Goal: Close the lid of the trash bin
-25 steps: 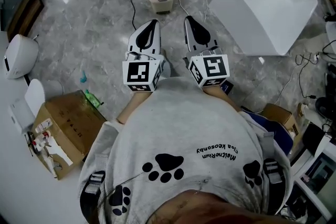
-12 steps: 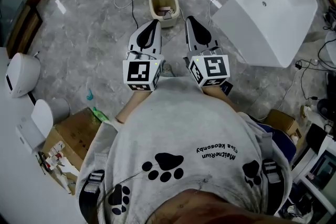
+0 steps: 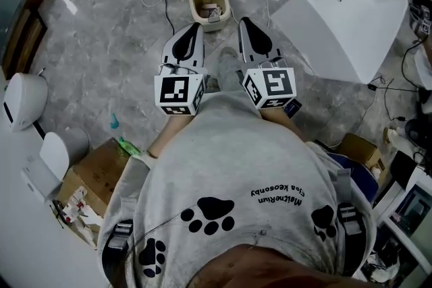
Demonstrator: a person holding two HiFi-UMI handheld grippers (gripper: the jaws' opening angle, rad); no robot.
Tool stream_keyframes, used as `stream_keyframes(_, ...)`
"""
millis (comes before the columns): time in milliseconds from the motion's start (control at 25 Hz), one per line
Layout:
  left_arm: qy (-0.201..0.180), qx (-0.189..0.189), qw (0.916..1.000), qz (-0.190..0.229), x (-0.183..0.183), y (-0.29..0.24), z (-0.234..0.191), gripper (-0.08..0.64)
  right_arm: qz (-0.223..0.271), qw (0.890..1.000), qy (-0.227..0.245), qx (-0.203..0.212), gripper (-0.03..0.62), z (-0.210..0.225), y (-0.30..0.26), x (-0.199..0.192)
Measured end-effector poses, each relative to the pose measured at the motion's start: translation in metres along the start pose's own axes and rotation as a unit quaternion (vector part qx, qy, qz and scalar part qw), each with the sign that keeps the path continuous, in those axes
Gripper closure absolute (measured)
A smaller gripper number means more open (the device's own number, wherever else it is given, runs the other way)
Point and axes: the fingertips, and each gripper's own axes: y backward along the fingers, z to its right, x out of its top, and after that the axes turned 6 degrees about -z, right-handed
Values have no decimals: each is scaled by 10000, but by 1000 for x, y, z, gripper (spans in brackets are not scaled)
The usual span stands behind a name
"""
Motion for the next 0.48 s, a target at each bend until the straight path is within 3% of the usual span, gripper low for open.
stream_keyframes(480,183,246,9995,-21,15,-75,-56,540,-132,9996,54,253,560,31,-96,15)
